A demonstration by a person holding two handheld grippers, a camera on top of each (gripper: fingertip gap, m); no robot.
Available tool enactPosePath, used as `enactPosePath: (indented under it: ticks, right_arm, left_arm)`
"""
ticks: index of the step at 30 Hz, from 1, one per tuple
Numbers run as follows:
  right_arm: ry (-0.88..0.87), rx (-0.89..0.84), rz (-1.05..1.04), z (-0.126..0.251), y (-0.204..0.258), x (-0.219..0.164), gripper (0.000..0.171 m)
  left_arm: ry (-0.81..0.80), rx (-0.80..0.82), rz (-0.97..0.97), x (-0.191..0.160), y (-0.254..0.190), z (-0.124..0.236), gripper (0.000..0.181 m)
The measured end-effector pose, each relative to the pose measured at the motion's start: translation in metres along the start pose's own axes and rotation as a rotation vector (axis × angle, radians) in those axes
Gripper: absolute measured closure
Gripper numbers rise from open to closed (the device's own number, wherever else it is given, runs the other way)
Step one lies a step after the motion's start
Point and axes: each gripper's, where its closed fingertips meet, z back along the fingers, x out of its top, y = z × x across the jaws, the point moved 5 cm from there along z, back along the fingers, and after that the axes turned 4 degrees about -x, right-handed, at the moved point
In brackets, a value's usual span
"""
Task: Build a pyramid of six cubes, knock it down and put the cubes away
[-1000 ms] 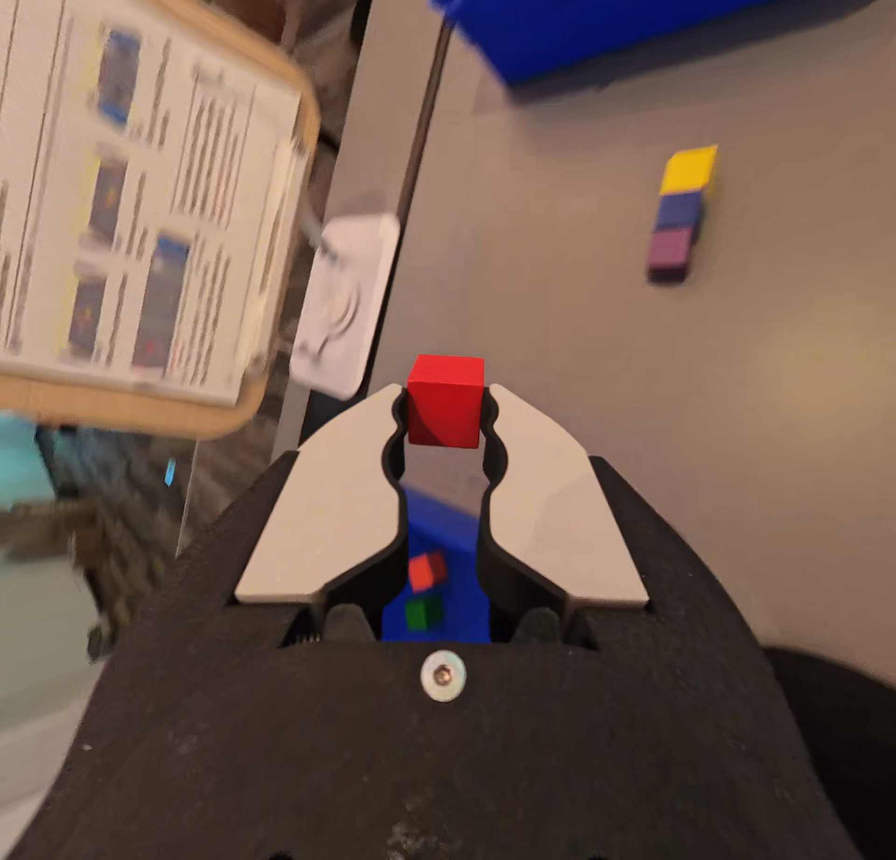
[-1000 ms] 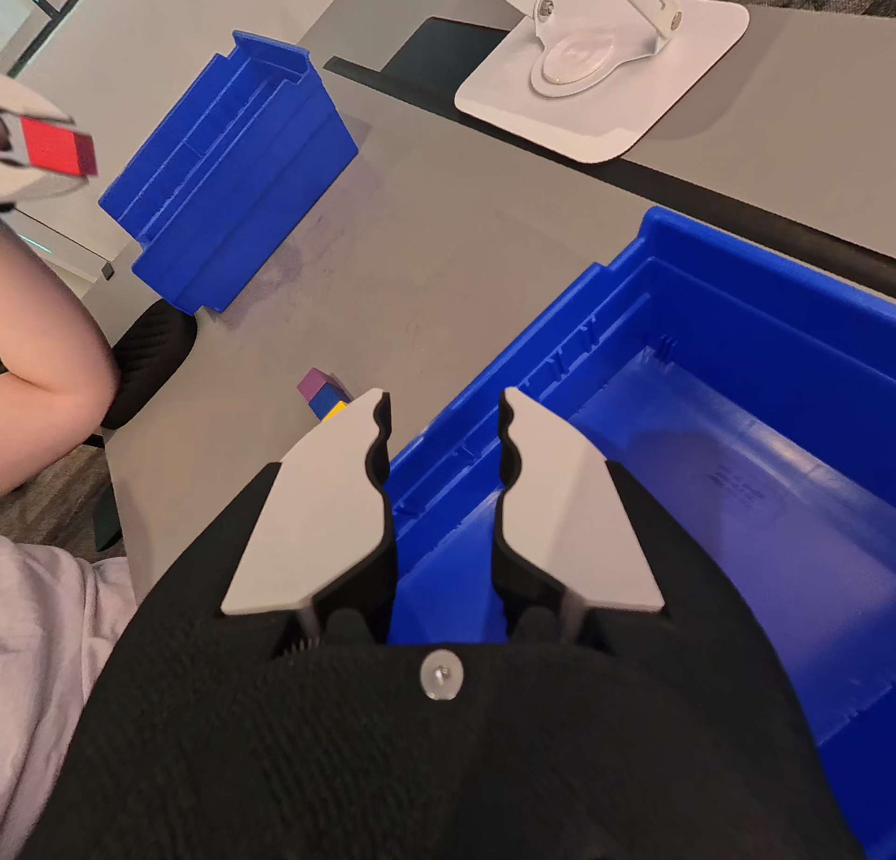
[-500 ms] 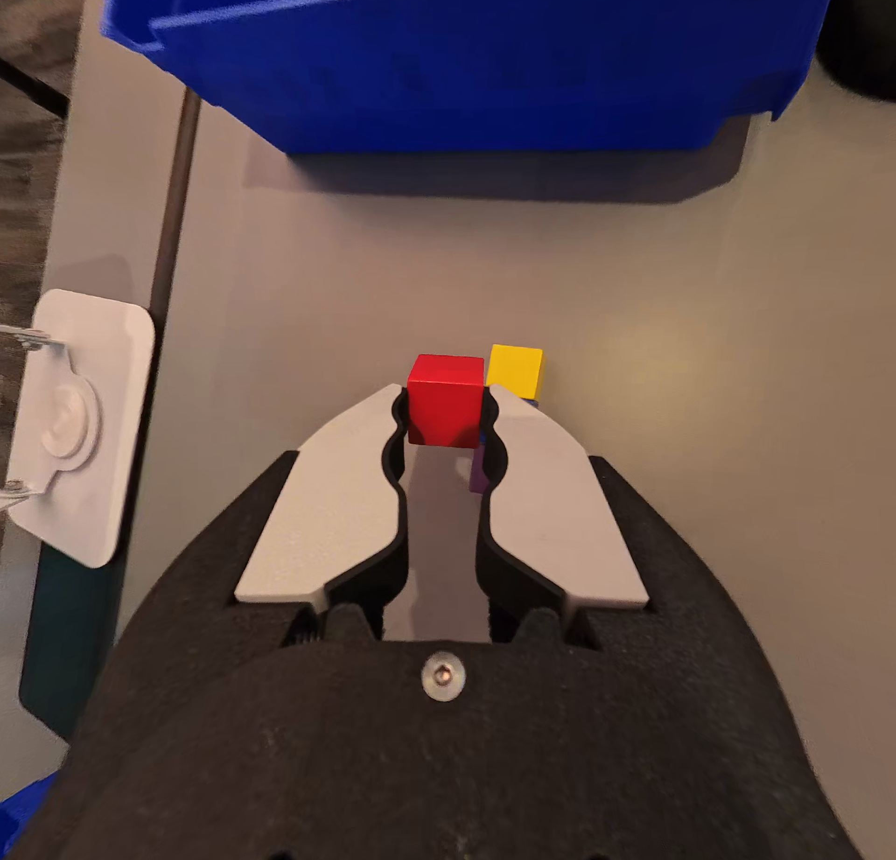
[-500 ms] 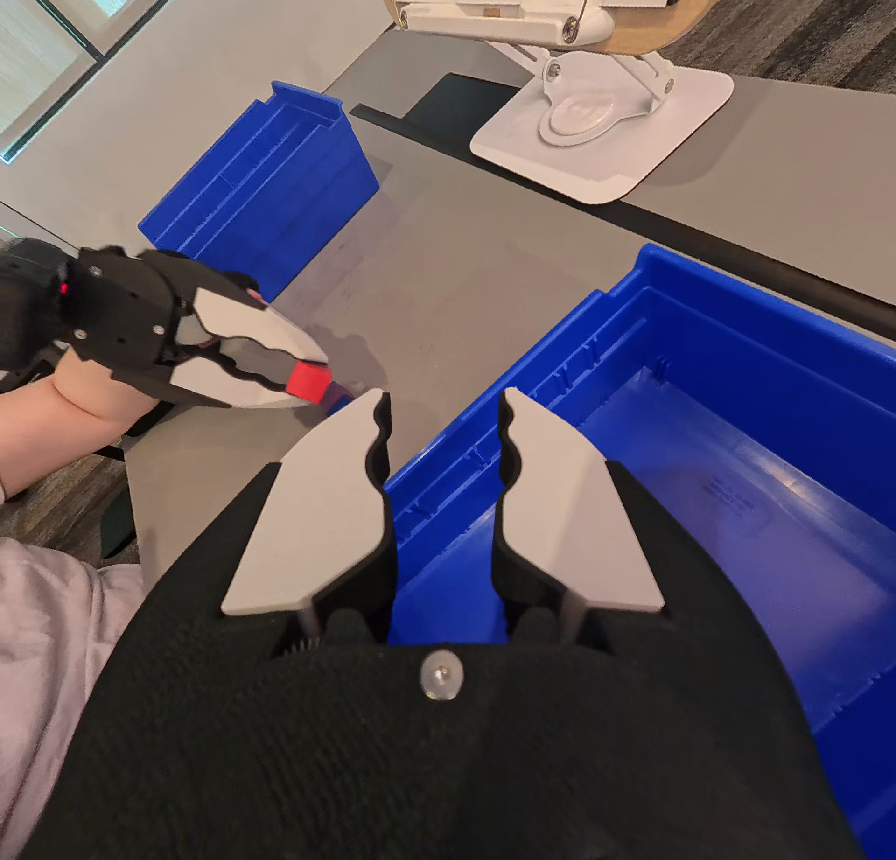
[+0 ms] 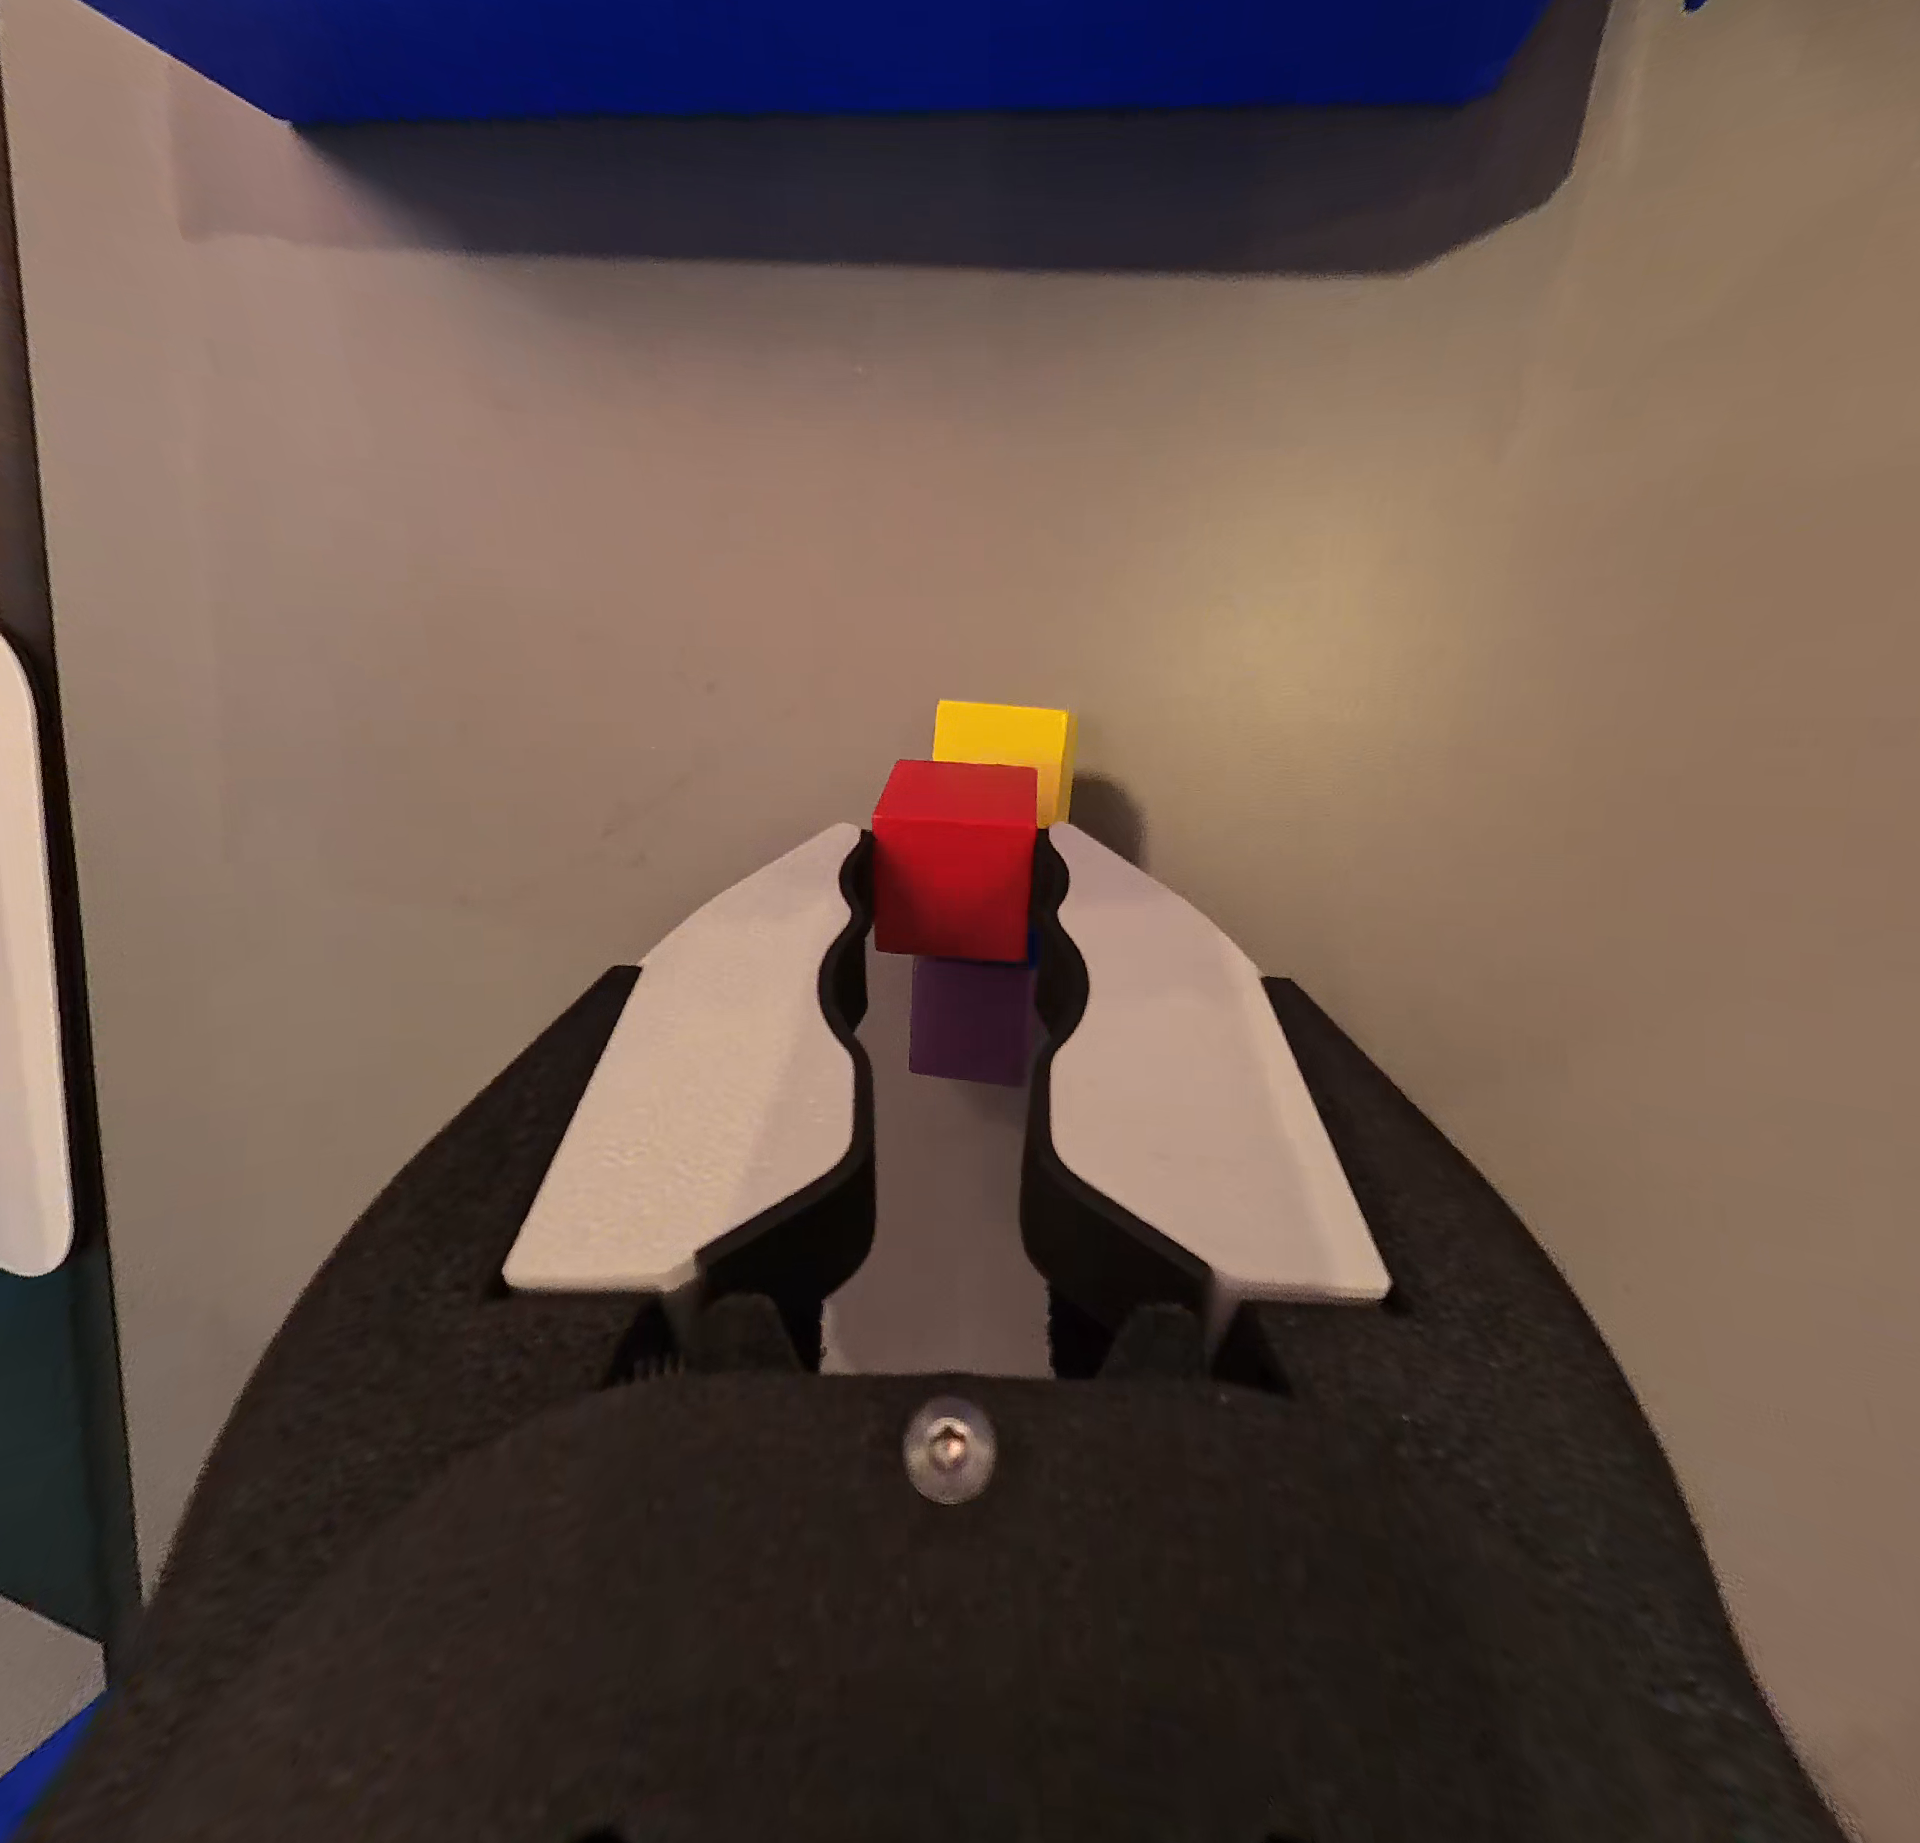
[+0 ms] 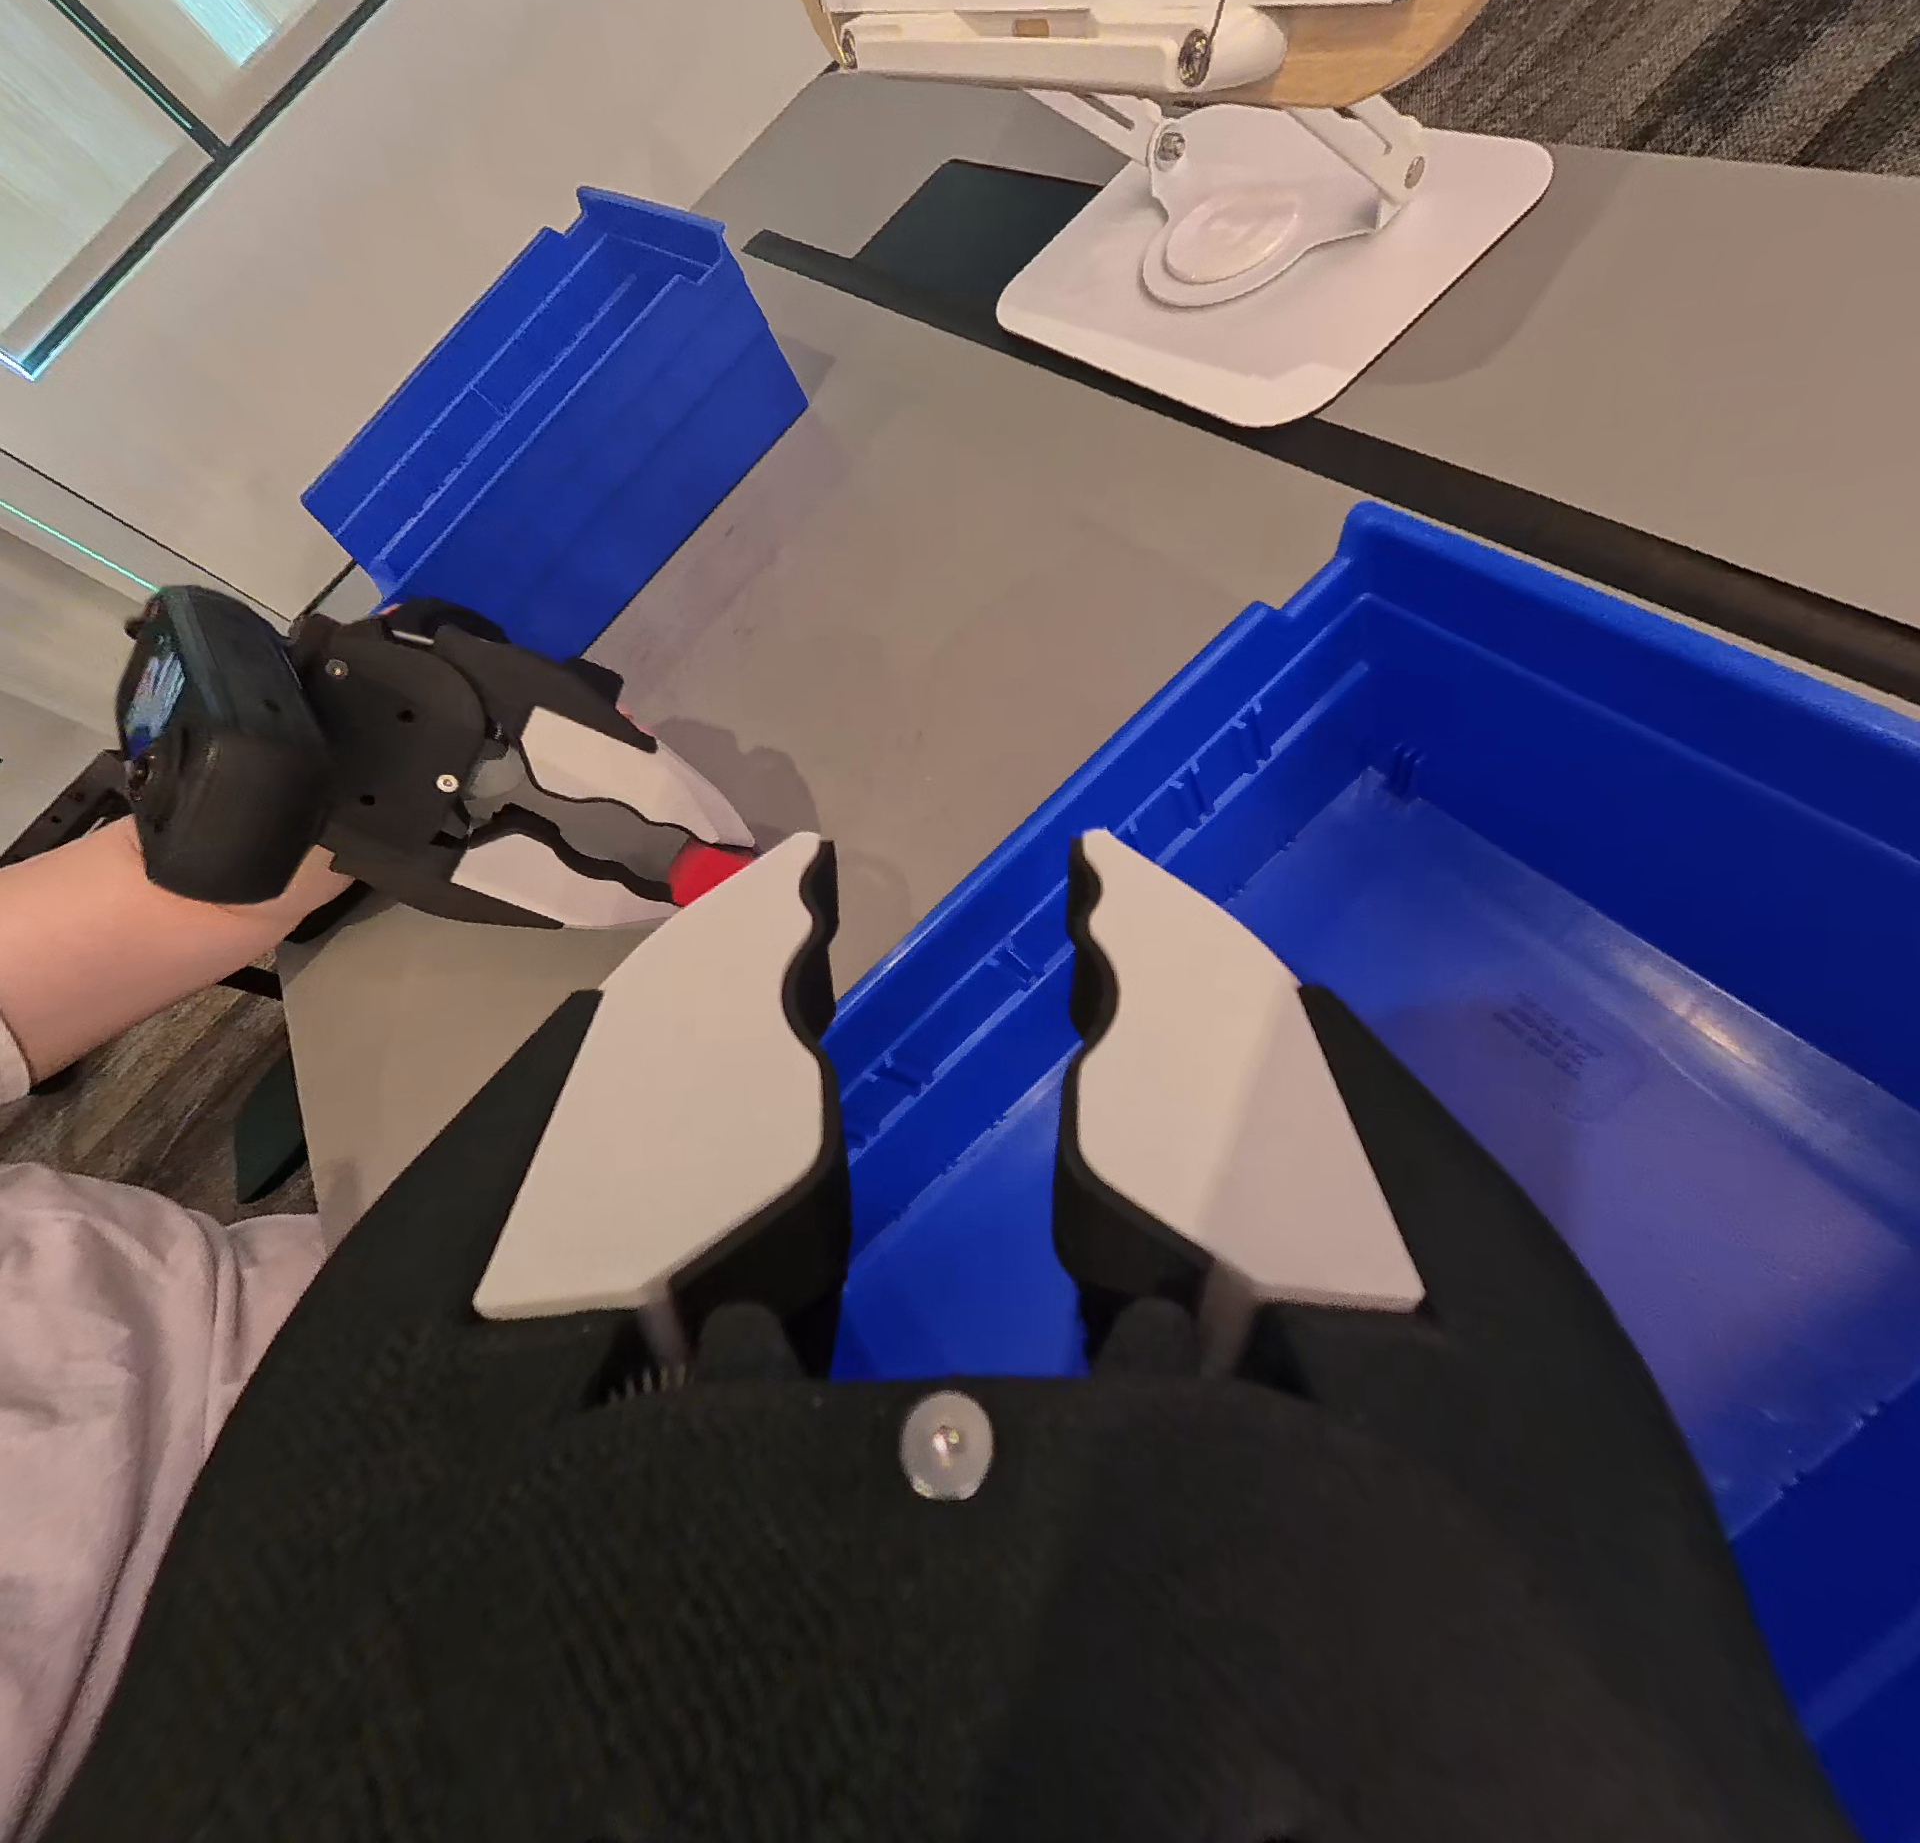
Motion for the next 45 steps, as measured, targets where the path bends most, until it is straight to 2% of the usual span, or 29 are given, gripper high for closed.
enactPosePath:
  ticks: [45]
  right_arm:
    - [0.011, 0.004, -0.016, -0.0036, -0.0036, -0.0012, 0.128]
  left_arm:
    - [0.033, -0.021, -0.002, -0.0003, -0.0025, -0.0003, 0.153]
